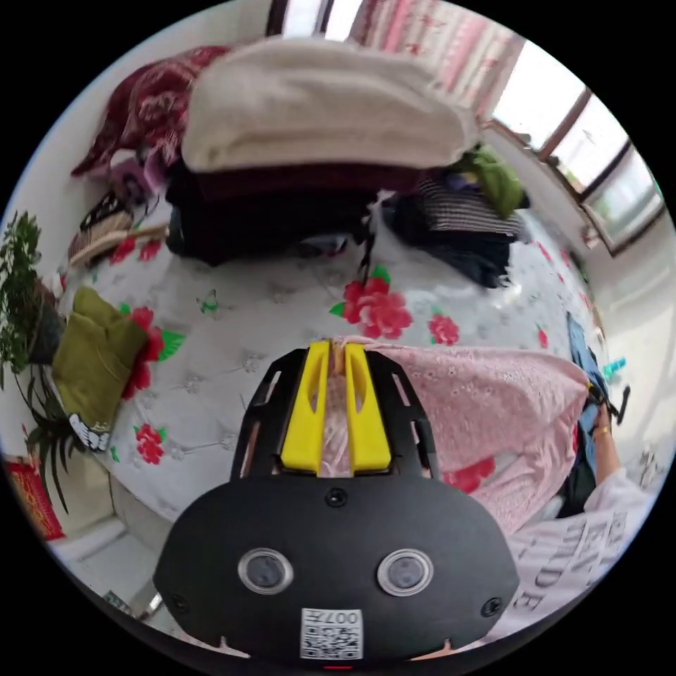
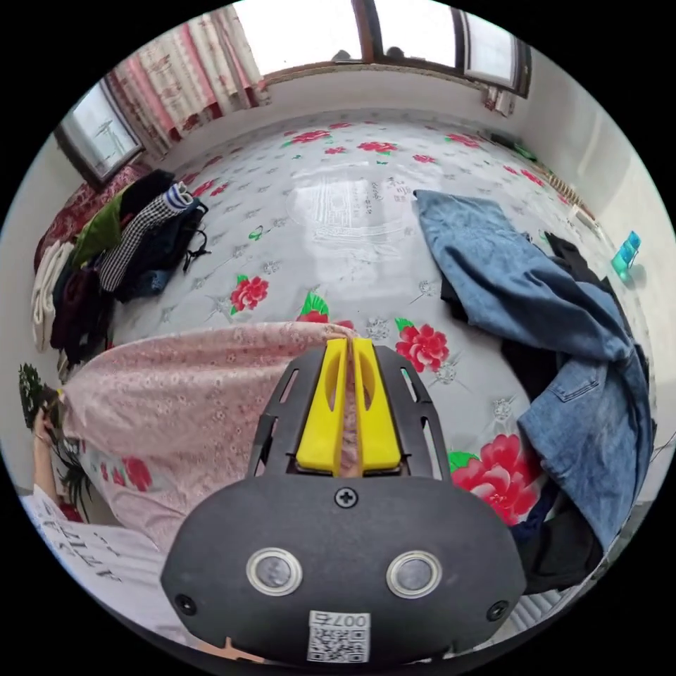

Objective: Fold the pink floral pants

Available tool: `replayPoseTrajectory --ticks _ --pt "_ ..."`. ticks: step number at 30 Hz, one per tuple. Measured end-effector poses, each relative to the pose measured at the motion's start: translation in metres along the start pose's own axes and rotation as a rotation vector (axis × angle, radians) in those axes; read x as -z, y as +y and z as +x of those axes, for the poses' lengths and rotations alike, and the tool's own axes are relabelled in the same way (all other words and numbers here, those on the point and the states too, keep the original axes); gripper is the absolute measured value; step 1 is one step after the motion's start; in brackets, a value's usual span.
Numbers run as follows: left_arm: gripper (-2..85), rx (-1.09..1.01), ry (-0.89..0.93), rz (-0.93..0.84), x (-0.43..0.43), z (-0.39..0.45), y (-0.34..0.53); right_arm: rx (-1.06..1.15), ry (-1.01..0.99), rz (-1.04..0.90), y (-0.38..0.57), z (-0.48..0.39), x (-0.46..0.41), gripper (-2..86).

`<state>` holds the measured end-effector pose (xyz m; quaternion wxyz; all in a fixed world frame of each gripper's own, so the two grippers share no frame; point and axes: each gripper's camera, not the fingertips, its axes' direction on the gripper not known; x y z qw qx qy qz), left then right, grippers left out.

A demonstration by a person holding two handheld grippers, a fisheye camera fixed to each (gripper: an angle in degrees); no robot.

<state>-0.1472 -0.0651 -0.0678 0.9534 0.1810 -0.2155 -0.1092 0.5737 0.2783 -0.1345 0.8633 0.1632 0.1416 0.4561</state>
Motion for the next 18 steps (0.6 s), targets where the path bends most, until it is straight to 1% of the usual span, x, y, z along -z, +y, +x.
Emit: replayPoseTrajectory --ticks 2,3,7,9,10,13,15,18 --pt "10.4 0.075 -0.073 -0.204 -0.067 -0.005 -0.021 -0.07 -0.024 -0.072 -0.011 0.007 -0.02 1.9" --pt "10.6 0.071 -0.089 -0.217 -0.074 -0.002 -0.022 -0.066 -0.042 -0.1 -0.014 0.006 -0.024 2.4" --pt "9.0 -0.07 -0.184 -0.077 -0.059 0.026 -0.002 0.013 -0.007 -0.023 -0.001 -0.003 0.013 3.7" --pt "7.9 -0.084 -0.179 -0.023 -0.043 0.029 0.018 0.047 0.015 0.0 0.025 0.002 0.04 4.2" --pt "7.3 -0.083 -0.147 0.004 -0.034 0.028 0.034 0.049 0.024 -0.004 0.034 0.005 0.045 4.2" --pt "7.0 -0.085 -0.11 0.029 -0.019 0.03 0.081 0.021 0.085 -0.062 0.081 0.029 0.063 4.5" --pt "6.8 -0.079 -0.099 0.013 -0.018 0.033 0.11 -0.036 0.118 -0.118 0.121 0.055 0.072 4.8" --pt "6.6 -0.042 -0.028 -0.047 -0.024 0.042 0.156 -0.11 0.116 -0.177 0.162 0.085 0.08 5.1"
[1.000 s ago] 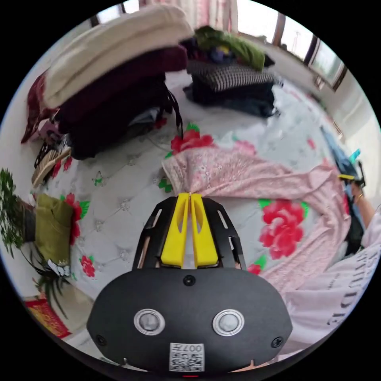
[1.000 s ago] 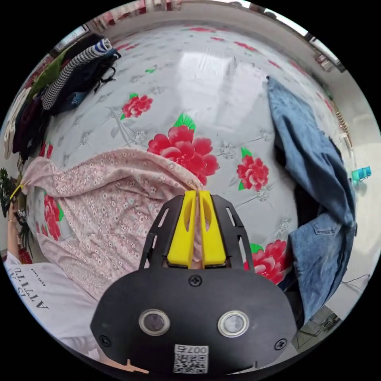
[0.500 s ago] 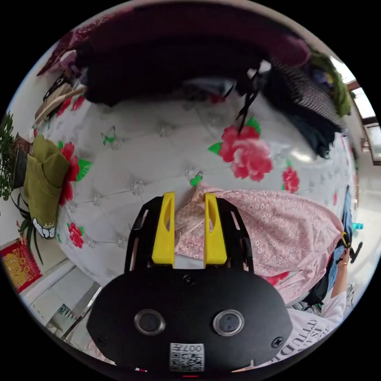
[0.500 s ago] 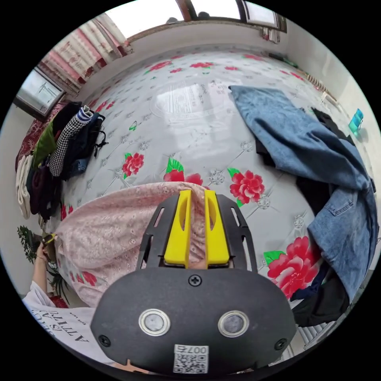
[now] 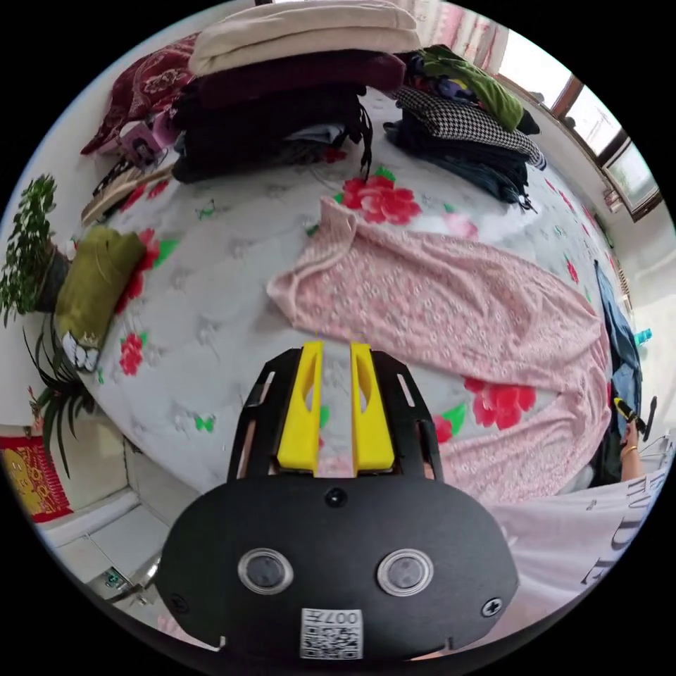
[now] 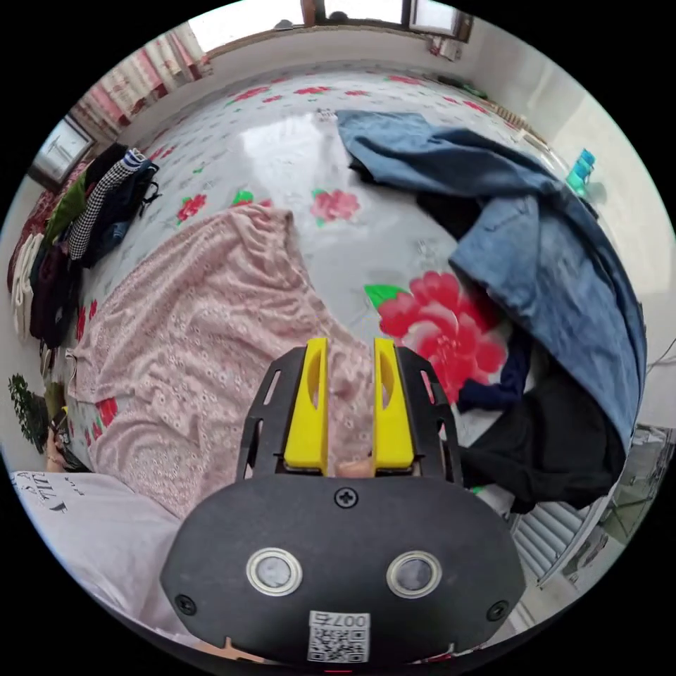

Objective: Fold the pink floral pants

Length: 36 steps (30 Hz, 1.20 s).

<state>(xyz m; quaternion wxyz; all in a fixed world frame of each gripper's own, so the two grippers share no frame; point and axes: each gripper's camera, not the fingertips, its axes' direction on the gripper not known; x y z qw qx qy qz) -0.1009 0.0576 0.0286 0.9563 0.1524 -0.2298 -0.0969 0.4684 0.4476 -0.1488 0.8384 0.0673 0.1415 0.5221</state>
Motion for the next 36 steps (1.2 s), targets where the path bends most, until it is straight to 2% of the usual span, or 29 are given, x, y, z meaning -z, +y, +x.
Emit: replayPoseTrajectory --ticks 7,9,13,17,19,22,24,26,32,36 --pt "5.6 -0.014 0.004 -0.128 -0.018 0.034 0.067 -0.008 -0.058 -0.12 0.021 0.025 -0.022 1.6" --pt "5.3 -0.001 -0.002 -0.127 -0.013 0.034 0.079 0.025 0.042 -0.092 0.023 0.016 -0.006 0.5" --pt "4.9 0.06 0.002 -0.107 -0.002 0.021 0.111 -0.017 0.102 0.006 0.042 0.028 0.037 0.2" --pt "5.0 0.133 0.013 -0.132 -0.007 0.005 0.14 -0.119 0.179 -0.092 0.065 0.055 0.034 1.2" --pt "5.1 0.192 0.046 -0.123 -0.004 -0.005 0.158 -0.165 0.165 -0.051 0.077 0.059 0.048 2.2" --pt "5.3 0.233 0.078 -0.097 0.002 -0.014 0.172 -0.18 0.094 0.133 0.096 0.037 0.094 3.1" --pt "5.5 0.227 0.079 -0.077 0.006 -0.015 0.173 -0.108 -0.012 0.247 0.108 -0.006 0.121 3.4" --pt "6.0 0.206 0.084 -0.049 0.01 -0.016 0.161 -0.01 -0.116 0.259 0.111 -0.051 0.124 3.8" --pt "7.7 0.136 0.133 0.049 0.026 -0.023 0.076 0.338 -0.298 0.121 0.109 -0.242 0.093 4.7" --pt "8.3 0.047 0.072 0.092 0.029 -0.02 0.002 0.497 -0.377 0.054 0.111 -0.359 0.08 5.1"
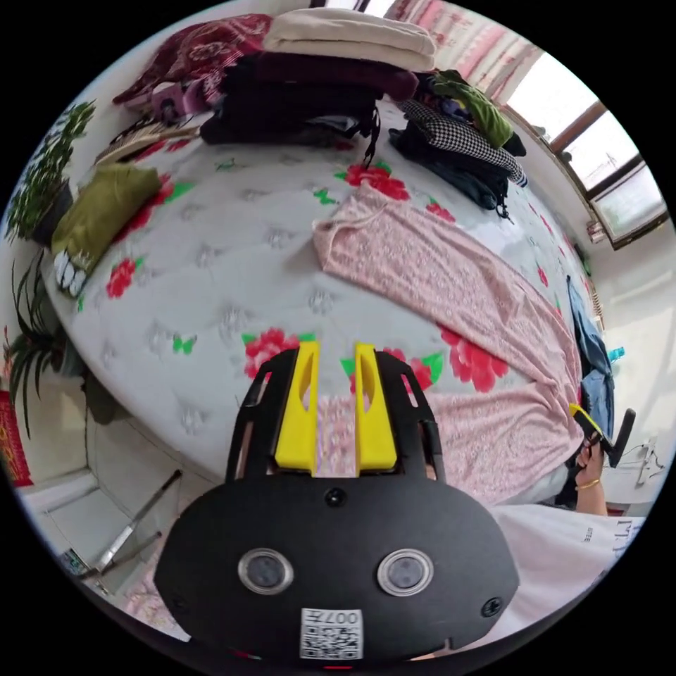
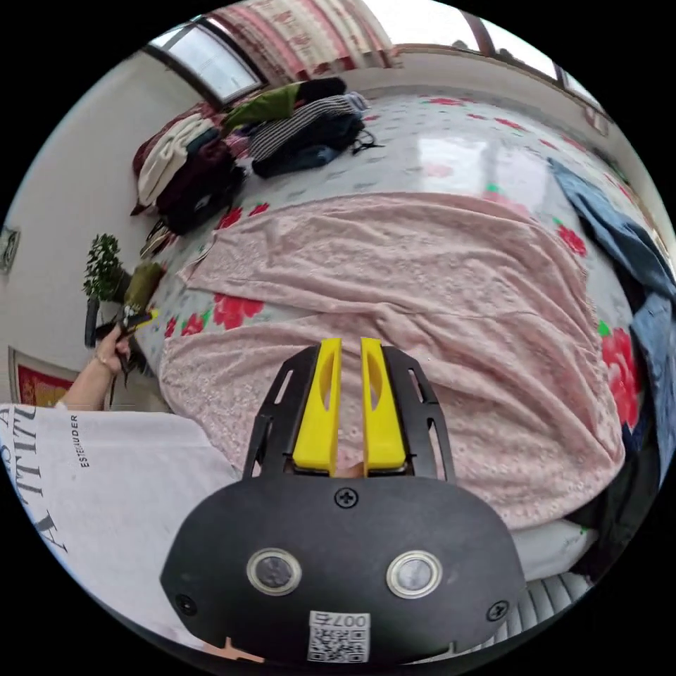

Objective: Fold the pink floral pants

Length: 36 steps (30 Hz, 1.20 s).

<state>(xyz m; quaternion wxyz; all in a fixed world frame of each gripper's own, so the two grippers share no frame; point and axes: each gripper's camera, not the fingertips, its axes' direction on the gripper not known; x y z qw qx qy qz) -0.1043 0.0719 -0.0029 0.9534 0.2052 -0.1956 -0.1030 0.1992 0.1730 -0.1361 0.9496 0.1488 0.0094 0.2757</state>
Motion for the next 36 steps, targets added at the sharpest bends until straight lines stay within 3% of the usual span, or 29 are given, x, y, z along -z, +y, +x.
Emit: replayPoseTrajectory --ticks 6,11,12,14,17,19,22,31,36 --pt "12.2 -0.11 -0.037 0.066 -0.024 0.005 -0.112 0.137 0.011 -0.197 -0.044 -0.092 -0.071 5.3" --pt "10.4 -0.321 -0.121 -0.101 -0.084 0.015 -0.154 0.143 0.036 -0.32 -0.059 -0.128 -0.116 4.4" --pt "7.8 -0.316 -0.118 -0.029 -0.075 0.003 -0.156 0.134 0.081 -0.338 -0.061 -0.134 -0.123 3.9" --pt "5.7 -0.244 -0.171 -0.076 -0.069 -0.032 -0.165 0.144 0.14 -0.314 -0.062 -0.144 -0.124 3.3" --pt "8.6 -0.125 -0.041 -0.062 -0.059 -0.086 -0.163 0.172 0.187 -0.312 -0.064 -0.15 -0.123 2.6" --pt "8.0 0.035 0.067 -0.001 -0.047 -0.14 -0.151 0.162 0.177 -0.298 -0.063 -0.148 -0.119 2.4" --pt "6.7 0.167 0.039 0.024 -0.033 -0.181 -0.131 0.118 0.131 -0.276 -0.062 -0.135 -0.111 2.1" --pt "6.8 0.162 0.198 -0.008 0.014 -0.161 -0.001 0.084 0.004 -0.266 -0.055 -0.094 -0.082 2.5" --pt "7.2 0.358 0.211 0.022 0.062 -0.193 0.095 -0.056 -0.073 -0.122 -0.005 -0.033 -0.006 3.6"
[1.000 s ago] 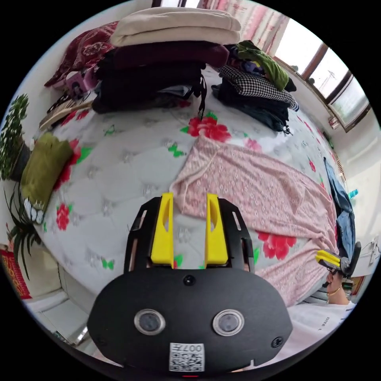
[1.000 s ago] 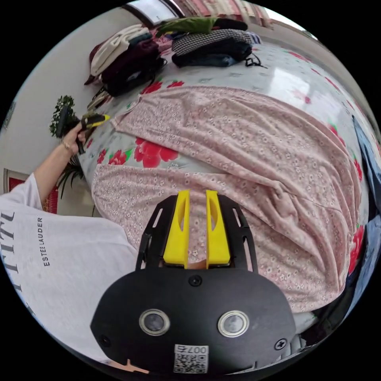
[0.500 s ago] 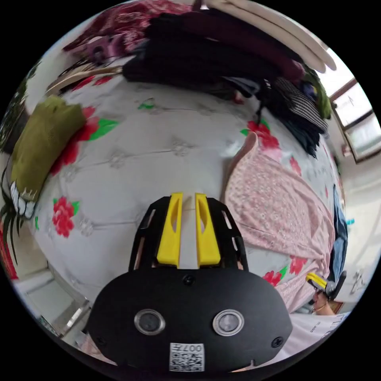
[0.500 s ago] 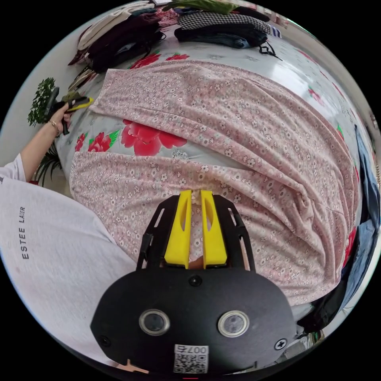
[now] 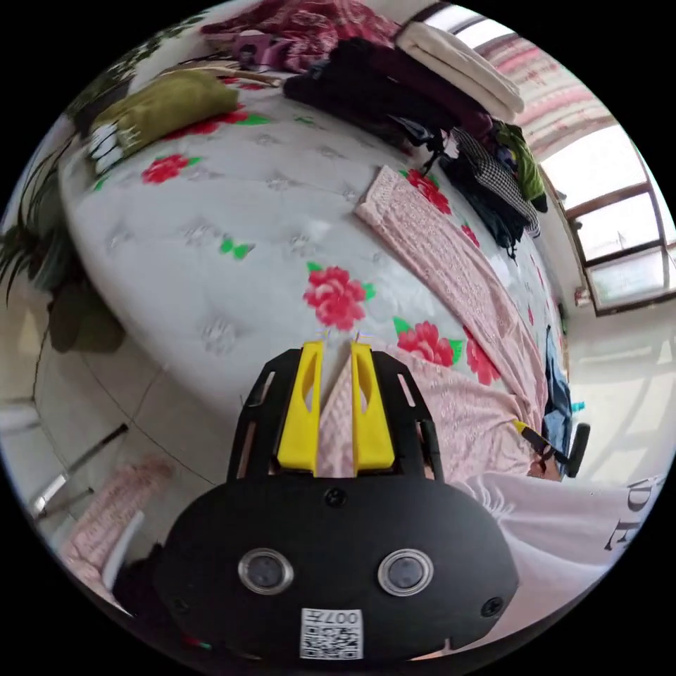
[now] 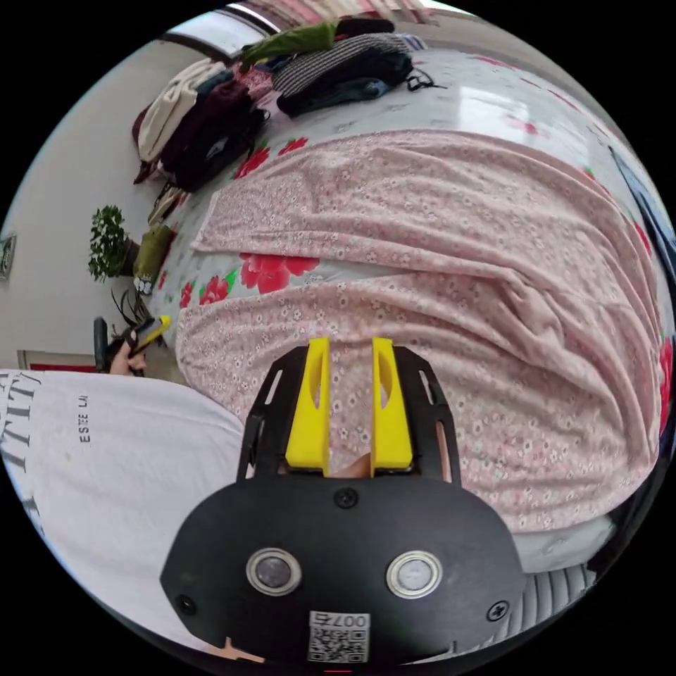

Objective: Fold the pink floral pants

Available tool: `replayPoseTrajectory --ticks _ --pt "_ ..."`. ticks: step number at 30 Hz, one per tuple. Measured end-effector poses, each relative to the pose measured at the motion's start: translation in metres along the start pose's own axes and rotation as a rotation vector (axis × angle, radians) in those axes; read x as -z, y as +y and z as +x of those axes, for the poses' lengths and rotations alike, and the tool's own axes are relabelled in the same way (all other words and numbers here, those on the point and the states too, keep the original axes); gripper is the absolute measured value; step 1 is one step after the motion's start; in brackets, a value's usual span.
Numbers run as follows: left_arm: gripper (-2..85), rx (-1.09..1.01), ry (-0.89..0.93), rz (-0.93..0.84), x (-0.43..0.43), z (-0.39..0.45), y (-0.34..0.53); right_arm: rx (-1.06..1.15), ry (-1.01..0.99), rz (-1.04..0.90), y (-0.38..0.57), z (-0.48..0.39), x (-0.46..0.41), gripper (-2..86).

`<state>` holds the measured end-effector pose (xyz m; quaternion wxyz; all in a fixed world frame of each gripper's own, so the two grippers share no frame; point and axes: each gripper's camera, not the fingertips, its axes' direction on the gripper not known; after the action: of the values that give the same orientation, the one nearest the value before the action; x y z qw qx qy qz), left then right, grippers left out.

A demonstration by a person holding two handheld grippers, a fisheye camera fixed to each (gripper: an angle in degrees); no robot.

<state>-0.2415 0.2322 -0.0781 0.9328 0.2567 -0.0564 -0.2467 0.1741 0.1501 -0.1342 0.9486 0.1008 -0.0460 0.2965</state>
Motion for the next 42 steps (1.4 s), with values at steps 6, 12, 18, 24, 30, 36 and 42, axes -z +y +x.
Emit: replayPoseTrajectory --ticks 6,12,18,24,30,36,42 --pt "10.0 0.276 0.107 0.042 0.038 -0.083 0.072 -0.393 0.074 0.216 0.133 0.148 0.112 5.6" --pt "11.5 0.389 0.281 -0.11 -0.014 -0.13 0.114 -0.817 0.094 0.356 0.277 0.283 0.173 8.3" --pt "8.2 0.541 0.57 -0.021 -0.022 -0.169 0.146 -0.844 -0.084 0.417 0.325 0.338 0.178 8.2" --pt "1.6 0.585 0.642 0.047 -0.007 -0.18 0.162 -0.823 -0.099 0.408 0.333 0.367 0.175 4.3" --pt "-0.9 0.421 0.821 0.223 0.044 -0.161 0.154 -0.698 -0.305 0.523 0.36 0.377 0.207 0.2" --pt "-1.0 0.143 1.011 0.426 0.145 -0.125 0.167 -0.521 -0.4 0.747 0.408 0.347 0.279 -0.3" --pt "-1.0 0.125 0.916 0.465 0.171 -0.115 0.171 -0.475 -0.412 0.776 0.421 0.339 0.291 -0.3"
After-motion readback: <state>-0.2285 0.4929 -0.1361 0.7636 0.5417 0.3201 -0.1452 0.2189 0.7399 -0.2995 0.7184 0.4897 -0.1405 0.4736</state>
